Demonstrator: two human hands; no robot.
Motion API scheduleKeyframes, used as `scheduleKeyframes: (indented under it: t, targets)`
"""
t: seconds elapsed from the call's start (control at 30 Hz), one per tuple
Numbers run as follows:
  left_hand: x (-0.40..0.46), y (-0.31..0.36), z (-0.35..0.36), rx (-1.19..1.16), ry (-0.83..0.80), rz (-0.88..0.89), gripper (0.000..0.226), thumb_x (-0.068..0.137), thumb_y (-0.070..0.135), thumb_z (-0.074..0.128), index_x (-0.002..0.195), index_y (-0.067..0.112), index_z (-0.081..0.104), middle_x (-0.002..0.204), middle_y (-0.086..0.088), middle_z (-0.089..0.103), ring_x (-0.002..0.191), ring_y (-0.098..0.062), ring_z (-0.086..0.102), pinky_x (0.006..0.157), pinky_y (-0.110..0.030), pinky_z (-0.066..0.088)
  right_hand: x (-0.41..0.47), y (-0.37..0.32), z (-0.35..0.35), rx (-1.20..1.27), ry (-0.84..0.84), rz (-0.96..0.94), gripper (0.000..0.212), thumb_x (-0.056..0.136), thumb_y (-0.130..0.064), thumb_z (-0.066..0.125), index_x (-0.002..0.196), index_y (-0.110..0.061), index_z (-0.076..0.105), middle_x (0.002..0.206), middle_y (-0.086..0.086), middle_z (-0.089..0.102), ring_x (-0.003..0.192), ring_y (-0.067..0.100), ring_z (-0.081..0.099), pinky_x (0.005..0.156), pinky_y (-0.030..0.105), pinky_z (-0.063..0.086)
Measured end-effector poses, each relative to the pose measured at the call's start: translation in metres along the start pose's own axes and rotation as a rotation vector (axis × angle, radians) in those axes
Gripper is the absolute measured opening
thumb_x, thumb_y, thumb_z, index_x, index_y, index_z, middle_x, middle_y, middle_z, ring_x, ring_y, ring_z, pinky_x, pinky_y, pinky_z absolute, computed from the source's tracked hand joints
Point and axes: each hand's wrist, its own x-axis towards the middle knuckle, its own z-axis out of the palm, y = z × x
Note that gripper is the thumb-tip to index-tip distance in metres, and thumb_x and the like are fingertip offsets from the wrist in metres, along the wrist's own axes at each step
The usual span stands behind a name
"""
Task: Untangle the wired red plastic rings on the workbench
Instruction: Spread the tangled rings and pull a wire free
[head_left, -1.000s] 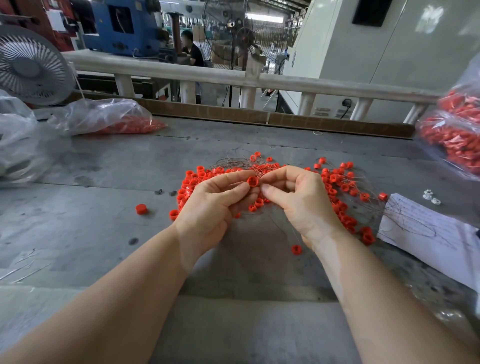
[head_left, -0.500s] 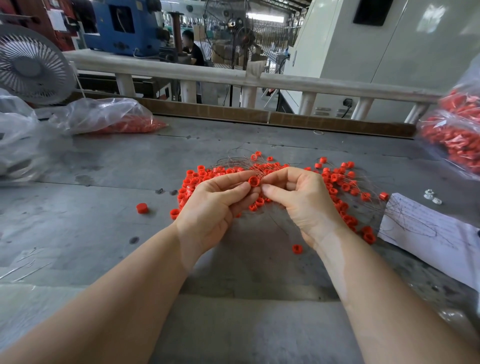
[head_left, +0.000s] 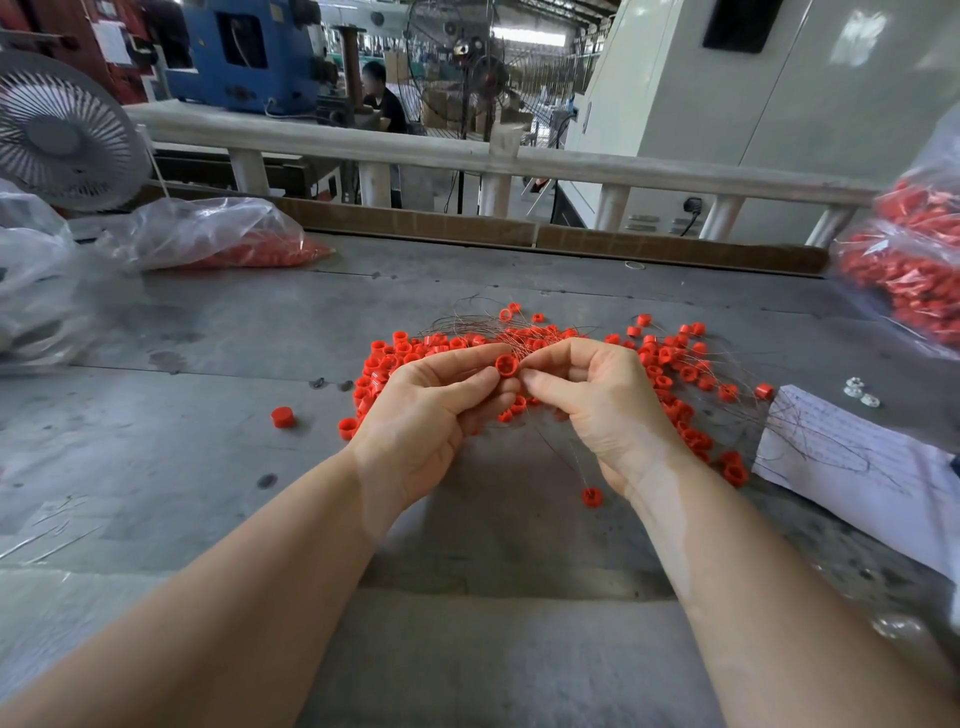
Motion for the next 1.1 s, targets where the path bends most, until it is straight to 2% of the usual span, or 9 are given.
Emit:
scheduleKeyframes:
  t: [0.17, 0.3, 0.4, 0.47, 0.57, 0.63, 0.73, 0.87, 1.1]
  targets:
    - [0.0012, -0.0010, 0.0011, -0.044, -0.002, -0.001, 0.027, 0.089, -0.010, 0.047, 0.087, 0.005, 0.069, 0.070, -0.008, 0.071, 0.063, -0.011, 0.069, 0.061, -0.017, 0.056, -0.0004, -0.0020, 0.0005, 0.019, 0.000, 0.017, 0.014, 0.080, -0.003, 0.070, 0.073, -0.014, 0.067, 0.058, -0.009, 0.067, 0.054, -0.006, 0.058, 0.051, 0.006, 0.040]
    - [0.0013, 0.0003, 0.0018, -0.125, -0.028, -0.008, 0.034, 0.084, -0.009, 0.049, 0.072, 0.008, 0.076, 0.073, -0.007, 0.072, 0.066, -0.011, 0.070, 0.062, -0.017, 0.056, -0.0008, -0.0051, 0.0000, 0.117, -0.005, 0.080, 0.011, 0.078, -0.005, 0.071, 0.072, -0.013, 0.065, 0.058, -0.007, 0.067, 0.052, -0.003, 0.058, 0.048, 0.007, 0.039]
    - [0.0013, 0.0004, 0.0020, -0.156, -0.041, -0.011, 0.025, 0.077, -0.006, 0.053, 0.076, 0.006, 0.075, 0.074, -0.008, 0.072, 0.067, -0.012, 0.070, 0.061, -0.017, 0.056, -0.0014, -0.0071, -0.0004, 0.160, -0.013, 0.125, 0.010, 0.075, -0.011, 0.073, 0.071, -0.014, 0.064, 0.059, -0.004, 0.066, 0.050, 0.000, 0.055, 0.046, 0.009, 0.038]
    - [0.0017, 0.0000, 0.0008, -0.157, -0.048, -0.012, 0.026, 0.079, -0.006, 0.052, 0.077, 0.006, 0.075, 0.074, -0.008, 0.071, 0.067, -0.011, 0.070, 0.062, -0.017, 0.056, -0.0018, -0.0086, -0.0001, 0.157, -0.017, 0.147, 0.014, 0.066, -0.022, 0.077, 0.068, -0.016, 0.064, 0.058, -0.003, 0.066, 0.048, 0.001, 0.052, 0.045, 0.011, 0.037]
    - [0.0017, 0.0004, -0.0008, -0.161, -0.065, -0.014, 0.024, 0.073, -0.002, 0.055, 0.074, 0.009, 0.077, 0.073, -0.007, 0.072, 0.068, -0.010, 0.070, 0.062, -0.016, 0.055, -0.0021, -0.0099, 0.0012, 0.127, -0.024, 0.191, 0.034, 0.044, -0.043, 0.077, 0.063, -0.018, 0.062, 0.057, -0.002, 0.065, 0.046, 0.003, 0.050, 0.046, 0.015, 0.036]
    - [0.0017, 0.0007, -0.0009, -0.176, -0.067, -0.018, 0.024, 0.071, -0.001, 0.055, 0.074, 0.008, 0.077, 0.074, -0.008, 0.072, 0.069, -0.010, 0.070, 0.061, -0.016, 0.055, -0.0022, -0.0098, 0.0017, 0.129, -0.032, 0.233, 0.040, 0.039, -0.048, 0.077, 0.060, -0.019, 0.061, 0.055, -0.002, 0.064, 0.044, 0.004, 0.049, 0.046, 0.016, 0.035]
    - [0.0023, 0.0005, -0.0006, -0.215, -0.059, -0.035, 0.025, 0.072, -0.001, 0.054, 0.073, 0.009, 0.077, 0.073, -0.008, 0.072, 0.068, -0.010, 0.070, 0.060, -0.016, 0.055, -0.0025, -0.0091, 0.0009, 0.165, -0.060, 0.277, 0.029, 0.049, -0.039, 0.077, 0.063, -0.019, 0.061, 0.057, -0.003, 0.065, 0.045, 0.003, 0.052, 0.043, 0.015, 0.037]
    - [0.0022, 0.0017, -0.0004, -0.270, -0.051, -0.062, 0.024, 0.070, 0.000, 0.055, 0.072, 0.008, 0.077, 0.074, -0.009, 0.072, 0.071, -0.011, 0.071, 0.061, -0.016, 0.056, -0.0025, -0.0079, 0.0001, 0.178, -0.102, 0.289, 0.009, 0.076, -0.018, 0.072, 0.072, -0.017, 0.063, 0.061, -0.004, 0.067, 0.048, 0.002, 0.056, 0.042, 0.013, 0.039]
    - [0.0001, 0.0030, 0.0010, -0.291, -0.073, -0.069, 0.023, 0.072, -0.001, 0.054, 0.072, 0.005, 0.076, 0.082, -0.011, 0.072, 0.072, -0.011, 0.070, 0.063, -0.017, 0.057, -0.0025, -0.0073, -0.0006, 0.189, -0.113, 0.301, 0.009, 0.076, -0.018, 0.072, 0.069, -0.018, 0.065, 0.062, -0.003, 0.067, 0.047, 0.001, 0.053, 0.042, 0.014, 0.038]
